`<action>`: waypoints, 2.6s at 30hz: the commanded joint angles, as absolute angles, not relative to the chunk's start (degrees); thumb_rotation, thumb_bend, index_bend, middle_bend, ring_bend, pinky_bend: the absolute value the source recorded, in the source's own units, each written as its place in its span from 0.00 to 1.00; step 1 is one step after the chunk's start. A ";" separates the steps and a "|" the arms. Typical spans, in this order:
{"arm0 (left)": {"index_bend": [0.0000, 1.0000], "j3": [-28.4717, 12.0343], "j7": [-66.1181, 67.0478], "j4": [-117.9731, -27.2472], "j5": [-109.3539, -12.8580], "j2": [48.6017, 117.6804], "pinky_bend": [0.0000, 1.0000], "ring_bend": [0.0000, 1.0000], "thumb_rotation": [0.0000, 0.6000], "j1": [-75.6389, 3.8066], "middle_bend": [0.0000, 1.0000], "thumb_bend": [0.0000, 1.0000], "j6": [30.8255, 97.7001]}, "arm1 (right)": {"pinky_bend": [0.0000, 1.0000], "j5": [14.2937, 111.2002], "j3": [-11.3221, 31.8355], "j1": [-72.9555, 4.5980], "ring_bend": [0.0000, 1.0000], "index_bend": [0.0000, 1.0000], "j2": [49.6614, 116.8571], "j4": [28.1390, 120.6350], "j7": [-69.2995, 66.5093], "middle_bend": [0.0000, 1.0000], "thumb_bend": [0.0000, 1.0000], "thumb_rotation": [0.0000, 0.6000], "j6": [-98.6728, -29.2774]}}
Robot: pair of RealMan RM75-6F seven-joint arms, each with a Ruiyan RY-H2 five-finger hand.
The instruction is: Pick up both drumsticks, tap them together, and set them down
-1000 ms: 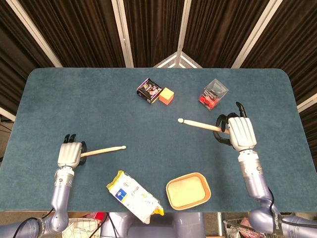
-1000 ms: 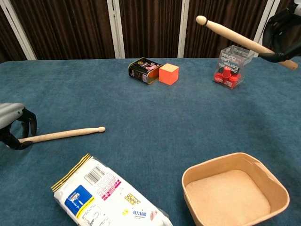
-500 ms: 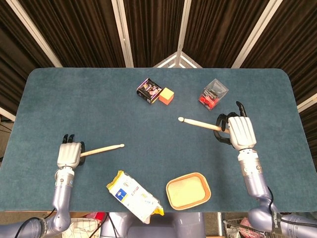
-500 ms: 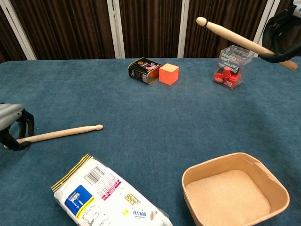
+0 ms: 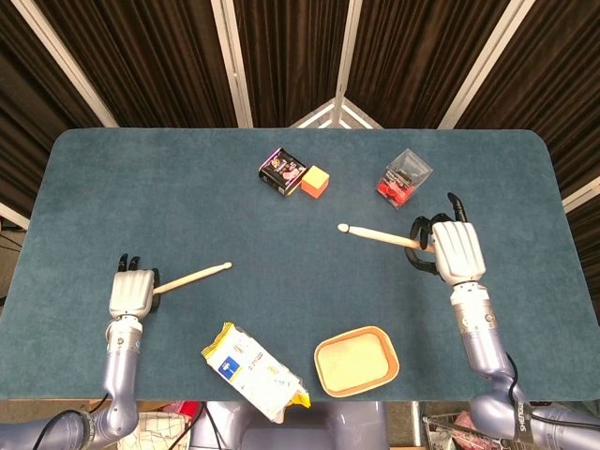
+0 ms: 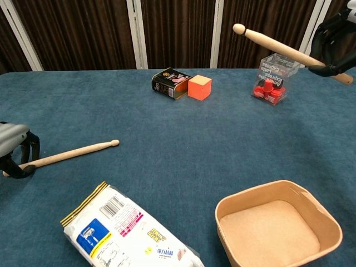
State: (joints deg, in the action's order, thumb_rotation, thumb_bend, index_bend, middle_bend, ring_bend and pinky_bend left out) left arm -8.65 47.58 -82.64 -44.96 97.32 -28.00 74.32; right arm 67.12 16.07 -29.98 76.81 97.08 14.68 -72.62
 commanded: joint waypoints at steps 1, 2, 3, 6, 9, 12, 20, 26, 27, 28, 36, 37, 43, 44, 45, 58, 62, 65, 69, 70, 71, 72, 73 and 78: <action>0.54 -8.67 47.41 -82.74 -45.21 97.30 0.00 0.13 1.00 -27.97 0.59 0.52 74.44 | 0.04 67.18 16.09 -29.93 0.44 0.62 76.71 96.84 14.66 0.68 0.48 1.00 -72.67; 0.54 -8.68 47.21 -82.76 -45.31 97.27 0.00 0.13 1.00 -27.93 0.59 0.52 74.41 | 0.04 67.18 16.13 -29.93 0.44 0.62 76.74 96.80 14.63 0.68 0.48 1.00 -72.71; 0.54 -8.69 46.97 -82.75 -45.45 97.25 0.00 0.14 1.00 -27.88 0.59 0.52 74.41 | 0.04 67.18 16.17 -29.94 0.44 0.62 76.78 96.76 14.62 0.68 0.48 1.00 -72.75; 0.54 -8.83 45.28 -82.68 -46.37 97.08 0.00 0.14 1.00 -27.67 0.60 0.53 74.24 | 0.04 67.17 16.21 -30.05 0.44 0.62 76.81 96.58 14.79 0.68 0.48 1.00 -72.68; 0.54 -8.89 42.39 -83.16 -48.19 96.39 0.00 0.14 1.00 -27.33 0.60 0.53 73.79 | 0.03 67.32 16.06 -29.90 0.44 0.62 76.64 96.85 14.95 0.68 0.48 1.00 -72.85; 0.55 -8.60 40.13 -84.02 -50.63 95.22 0.00 0.14 1.00 -27.01 0.61 0.53 73.87 | 0.03 67.29 16.07 -29.86 0.44 0.62 76.61 97.08 15.00 0.68 0.48 1.00 -72.91; 0.55 -7.62 33.49 -86.62 -58.03 91.35 0.00 0.14 1.00 -26.04 0.61 0.53 74.36 | 0.04 67.28 16.48 -29.97 0.44 0.62 76.22 97.90 15.24 0.68 0.48 1.00 -73.09; 0.55 -5.96 25.73 -87.44 -67.76 87.24 0.00 0.14 1.00 -25.94 0.61 0.53 74.60 | 0.03 67.14 17.23 -30.17 0.45 0.62 75.51 98.34 15.06 0.68 0.48 1.00 -73.16; 0.55 -5.59 24.25 -87.48 -69.85 86.31 0.00 0.14 1.00 -25.99 0.61 0.53 74.79 | 0.04 67.07 17.41 -30.27 0.45 0.62 75.40 98.29 14.90 0.68 0.48 1.00 -73.04; 0.55 -5.35 22.86 -87.54 -71.72 85.47 0.00 0.14 1.00 -26.01 0.61 0.53 75.12 | 0.04 67.15 17.41 -30.47 0.45 0.62 75.52 98.21 14.88 0.68 0.48 1.00 -72.81; 0.55 -5.21 16.55 -90.57 -80.78 80.56 0.00 0.14 1.00 -26.28 0.61 0.53 77.55 | 0.04 65.33 19.66 -34.21 0.45 0.62 75.89 95.43 17.69 0.68 0.48 1.00 -69.76; 0.55 -5.29 16.07 -90.78 -81.40 80.43 0.00 0.14 1.00 -26.41 0.61 0.53 77.60 | 0.04 64.75 19.92 -34.78 0.45 0.62 75.90 95.31 18.60 0.68 0.48 1.00 -69.29; 0.55 -5.48 14.20 -90.97 -83.12 80.91 0.00 0.14 1.00 -27.20 0.61 0.52 76.52 | 0.03 58.08 22.96 -39.19 0.45 0.62 76.30 95.63 25.08 0.68 0.48 1.00 -66.45; 0.55 -5.53 13.94 -90.73 -83.45 81.16 0.00 0.14 1.00 -27.34 0.61 0.52 76.45 | 0.03 56.65 23.56 -39.90 0.45 0.62 76.30 95.99 26.02 0.68 0.48 1.00 -66.10; 0.55 -5.65 13.52 -90.42 -83.89 81.50 0.00 0.14 1.00 -27.49 0.61 0.52 76.54 | 0.03 55.08 24.14 -40.60 0.45 0.62 76.24 96.38 27.06 0.68 0.48 1.00 -65.77; 0.55 -9.02 11.98 -89.23 -85.69 89.21 0.00 0.14 1.00 -29.57 0.62 0.50 78.51 | 0.03 46.92 25.13 -45.55 0.45 0.62 77.28 104.44 37.41 0.68 0.48 1.00 -70.44; 0.55 -10.41 14.10 -91.64 -84.70 91.10 0.00 0.14 1.00 -30.34 0.62 0.50 78.41 | 0.04 46.51 25.00 -46.13 0.45 0.62 77.15 107.85 39.38 0.68 0.48 1.00 -72.56; 0.55 -11.20 16.41 -93.54 -83.77 92.44 0.00 0.14 1.00 -30.89 0.62 0.49 78.13 | 0.04 45.93 24.92 -46.63 0.45 0.62 77.07 109.53 40.81 0.68 0.48 1.00 -73.92; 0.55 -12.10 19.36 -95.83 -82.12 94.15 0.00 0.14 1.00 -31.54 0.63 0.49 77.59 | 0.04 44.86 24.81 -47.40 0.45 0.62 77.11 110.92 42.29 0.68 0.48 1.00 -75.21; 0.55 -12.41 19.82 -96.27 -81.69 94.68 0.00 0.14 1.00 -31.73 0.63 0.49 77.52 | 0.03 44.71 24.69 -47.57 0.45 0.62 77.13 111.07 42.61 0.68 0.48 1.00 -75.43; 0.55 -12.74 20.33 -96.57 -81.22 95.20 0.00 0.14 1.00 -31.88 0.63 0.49 77.53 | 0.04 44.62 24.57 -47.71 0.45 0.62 77.17 111.18 42.85 0.68 0.48 1.00 -75.65; 0.55 -13.09 20.83 -96.86 -80.75 95.68 0.00 0.14 1.00 -31.99 0.63 0.49 77.58 | 0.03 44.58 24.44 -47.84 0.45 0.62 77.22 111.31 42.99 0.68 0.48 1.00 -75.82; 0.55 -13.48 21.14 -97.19 -80.31 96.20 0.00 0.14 1.00 -32.11 0.63 0.49 77.72 | 0.04 44.56 24.32 -47.91 0.45 0.62 77.26 111.42 43.04 0.68 0.48 1.00 -76.02; 0.55 -14.92 22.31 -97.97 -78.67 98.46 0.00 0.14 1.00 -32.49 0.63 0.48 78.56 | 0.04 44.81 23.46 -48.03 0.45 0.62 77.28 111.59 42.91 0.68 0.48 1.00 -76.61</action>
State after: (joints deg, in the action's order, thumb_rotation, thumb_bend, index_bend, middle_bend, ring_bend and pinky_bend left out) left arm -14.54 22.01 -97.68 -79.12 97.97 -32.33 78.31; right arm 44.76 23.53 -48.03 77.28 111.58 42.96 -76.55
